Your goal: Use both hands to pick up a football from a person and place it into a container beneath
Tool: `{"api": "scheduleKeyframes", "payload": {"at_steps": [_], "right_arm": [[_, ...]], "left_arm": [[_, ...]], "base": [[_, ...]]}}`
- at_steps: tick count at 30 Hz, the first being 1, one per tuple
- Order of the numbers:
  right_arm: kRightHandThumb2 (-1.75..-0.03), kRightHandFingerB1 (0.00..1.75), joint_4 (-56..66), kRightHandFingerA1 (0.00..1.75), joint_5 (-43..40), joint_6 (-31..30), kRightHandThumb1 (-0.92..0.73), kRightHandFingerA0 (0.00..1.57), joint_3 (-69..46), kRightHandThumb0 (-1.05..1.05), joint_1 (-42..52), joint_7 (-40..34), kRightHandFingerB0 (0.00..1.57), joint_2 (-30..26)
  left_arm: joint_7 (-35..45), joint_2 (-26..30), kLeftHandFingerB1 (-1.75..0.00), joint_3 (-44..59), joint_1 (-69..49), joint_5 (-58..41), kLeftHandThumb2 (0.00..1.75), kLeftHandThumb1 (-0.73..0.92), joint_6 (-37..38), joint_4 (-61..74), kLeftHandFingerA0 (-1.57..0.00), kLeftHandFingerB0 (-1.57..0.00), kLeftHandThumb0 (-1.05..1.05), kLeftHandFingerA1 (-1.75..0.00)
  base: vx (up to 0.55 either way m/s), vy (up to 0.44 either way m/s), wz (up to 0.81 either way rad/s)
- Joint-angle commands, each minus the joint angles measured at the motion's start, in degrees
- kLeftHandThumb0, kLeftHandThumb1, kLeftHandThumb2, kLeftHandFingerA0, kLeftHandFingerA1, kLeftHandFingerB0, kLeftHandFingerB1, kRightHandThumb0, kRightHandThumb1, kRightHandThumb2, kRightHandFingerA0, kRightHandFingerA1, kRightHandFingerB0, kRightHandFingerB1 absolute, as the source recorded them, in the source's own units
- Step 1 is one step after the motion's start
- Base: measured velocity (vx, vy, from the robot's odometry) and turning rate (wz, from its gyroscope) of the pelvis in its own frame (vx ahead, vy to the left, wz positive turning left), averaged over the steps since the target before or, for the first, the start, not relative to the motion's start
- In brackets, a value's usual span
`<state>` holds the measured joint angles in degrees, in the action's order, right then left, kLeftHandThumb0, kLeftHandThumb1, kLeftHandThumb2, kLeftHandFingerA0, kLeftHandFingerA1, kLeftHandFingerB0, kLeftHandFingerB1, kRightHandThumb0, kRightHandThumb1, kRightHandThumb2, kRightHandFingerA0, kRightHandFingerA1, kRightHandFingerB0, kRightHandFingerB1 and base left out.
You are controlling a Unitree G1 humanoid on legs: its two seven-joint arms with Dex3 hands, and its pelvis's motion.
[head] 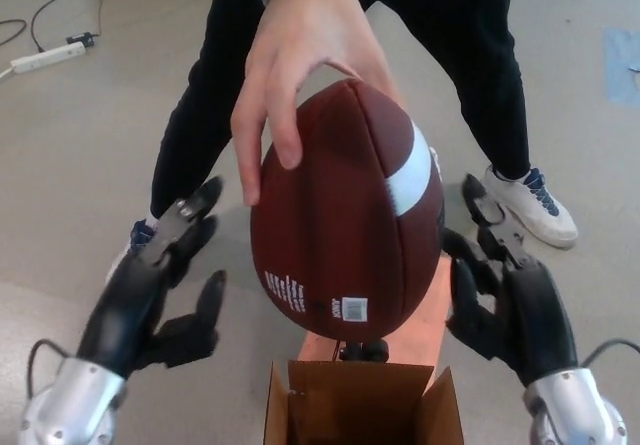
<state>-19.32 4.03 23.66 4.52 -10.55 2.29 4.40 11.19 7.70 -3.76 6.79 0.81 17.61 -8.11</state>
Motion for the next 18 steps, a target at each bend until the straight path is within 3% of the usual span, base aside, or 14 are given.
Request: {"api": "scheduleKeyframes", "payload": {"at_steps": [1,5,6,7,8,9,11,14,15,16,17,18], "right_arm": [[-0.74,0.11,10.2,0.34,-1.6,-4.0,-0.92,0.21,3.6,-0.84,2.6,1.7,0.00,2.3],[-0.70,0.12,9.8,0.34,-2.8,-4.7,-0.92,0.20,4.8,-0.87,2.5,2.5,0.00,3.6],[-1.10,0.16,9.4,0.49,-3.3,-4.9,-0.75,0.12,5.4,-0.85,2.2,2.9,0.00,4.3],[-1.14,0.09,9.6,0.32,-3.9,-5.5,-0.80,0.07,5.8,-0.94,2.2,3.2,0.05,4.8],[-1.14,0.09,9.8,0.32,-4.2,-5.8,-0.80,0.07,6.0,-0.94,2.3,3.4,0.05,5.0],[-1.15,0.10,10.0,0.20,-4.3,-6.1,-0.80,0.01,6.5,-0.93,2.2,2.9,0.00,5.5],[-1.14,0.10,10.0,0.14,-4.8,-6.5,-0.79,0.00,6.9,-0.92,2.2,2.5,0.00,6.4],[-1.14,0.11,9.9,0.14,-5.5,-6.7,-0.80,0.00,7.2,-0.90,2.4,2.4,0.00,7.1],[-0.69,0.19,9.9,0.28,-5.5,-6.6,-0.92,0.01,7.4,-0.81,2.5,2.4,0.00,7.1],[-0.69,0.19,9.8,0.28,-5.4,-6.4,-0.92,0.01,7.5,-0.81,2.6,2.3,0.00,7.1],[-1.15,0.12,9.5,0.13,-4.5,-6.1,-0.81,0.00,7.9,-0.88,2.9,1.6,0.00,7.4],[-1.14,0.20,9.3,0.20,-4.2,-6.0,-0.76,0.00,8.1,-0.78,3.1,1.2,0.00,7.6]], "left_arm": [[1.0,-2.6,-0.16,-4.7,-1.9,-0.8,1.07,0.73,-10.2,14.8,-0.07,-0.06,-0.87,-0.38],[1.8,-4.2,-0.17,-6.4,-2.1,-2.6,1.05,0.72,-10.8,15.6,-0.08,-0.07,-0.87,-0.36],[1.2,-4.8,-0.24,-7.0,-2.2,-1.8,1.05,0.66,-11.3,15.9,-0.01,0.00,-0.77,-0.37],[0.4,-5.1,-0.24,-7.5,-2.1,-0.8,1.05,0.66,-11.3,15.9,-0.01,0.00,-0.77,-0.37],[0.0,-5.2,-0.24,-7.7,-2.1,-0.2,1.05,0.66,-11.1,15.8,-0.01,0.00,-0.77,-0.37],[-1.6,-5.7,-0.25,-8.1,-2.0,1.7,1.06,0.66,-11.8,16.0,-0.02,-0.01,-0.79,-0.37],[-3.1,-6.4,-0.19,-8.8,-1.9,3.1,1.07,0.74,-11.6,15.6,-0.09,-0.09,-0.89,-0.29],[-5.3,-7.2,-0.25,-9.8,-1.9,5.3,1.06,0.70,-11.1,14.9,-0.07,-0.06,-0.81,-0.33],[-5.8,-7.3,-0.24,-10.0,-1.9,5.6,0.67,0.89,-10.8,14.6,-0.09,-0.06,-0.79,-0.28],[-6.3,-7.5,-0.24,-10.2,-1.9,5.8,0.67,0.89,-10.5,14.3,-0.09,-0.06,-0.79,-0.28],[-7.4,-8.0,-0.27,-10.5,-1.9,6.4,1.07,0.73,-9.4,12.8,-0.03,-0.12,-0.83,-0.30],[-8.1,-8.1,-0.27,-10.7,-1.9,6.8,1.07,0.73,-8.6,11.7,-0.04,-0.12,-0.82,-0.29]], "base": [[0.00,0.000,0.00],[0.00,0.000,0.00],[0.00,0.000,0.00],[0.00,0.000,0.00],[0.00,0.000,0.00],[0.00,0.000,0.00],[0.00,0.000,0.00],[0.00,0.000,0.00],[0.00,0.000,0.00],[0.00,0.000,0.00],[0.00,0.000,0.00],[0.00,0.000,0.00]]}}
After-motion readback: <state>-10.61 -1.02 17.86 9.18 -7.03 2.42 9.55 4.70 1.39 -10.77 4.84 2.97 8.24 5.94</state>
